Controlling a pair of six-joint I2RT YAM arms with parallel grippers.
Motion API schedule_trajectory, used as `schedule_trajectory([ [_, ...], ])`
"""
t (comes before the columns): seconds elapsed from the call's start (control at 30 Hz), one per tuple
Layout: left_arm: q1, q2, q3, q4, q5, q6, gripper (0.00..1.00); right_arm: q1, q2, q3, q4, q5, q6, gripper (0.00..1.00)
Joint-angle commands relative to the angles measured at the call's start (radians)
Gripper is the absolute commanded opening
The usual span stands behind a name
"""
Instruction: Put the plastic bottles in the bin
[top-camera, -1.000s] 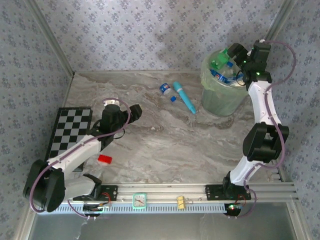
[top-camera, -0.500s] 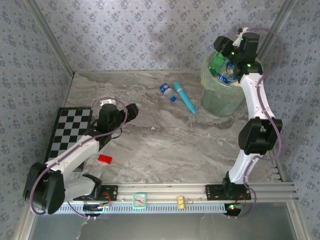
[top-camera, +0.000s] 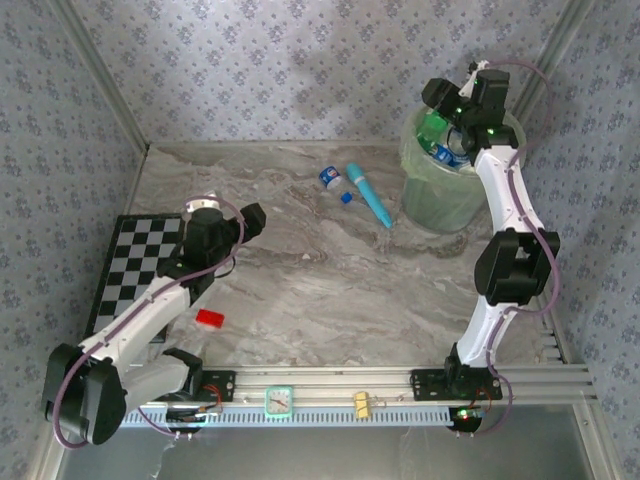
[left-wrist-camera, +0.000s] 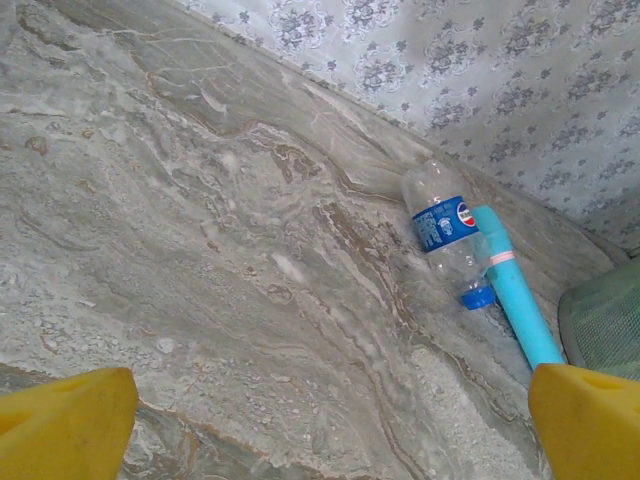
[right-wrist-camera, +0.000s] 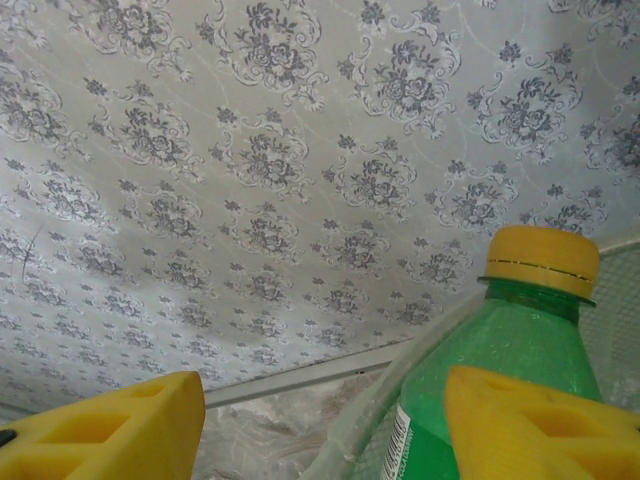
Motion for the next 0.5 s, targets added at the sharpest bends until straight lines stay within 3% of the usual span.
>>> schedule_trajectory([
  [0.0, 0.011, -0.027, 0.007, -0.010, -0.021, 0.021, 1.00, 0.019, -0.075, -0.048, -0.046, 0.087, -0.038, 0.68],
  [0.1, 0.019, -0.033, 0.007, -0.012, -0.025, 0.023, 1.00, 0.028, -0.133, -0.090, -0.023, 0.132, -0.057, 0.68],
  [0.27, 0.052, -0.055, 0.010, -0.044, -0.050, 0.031, 1.00, 0.061, -0.195, -0.128, -0.010, 0.096, -0.085, 0.69],
  [0.47, 0.136, -0.094, 0.005, -0.102, -0.073, 0.026, 1.00, 0.188, -0.202, -0.141, -0.093, 0.056, -0.179, 0.71],
])
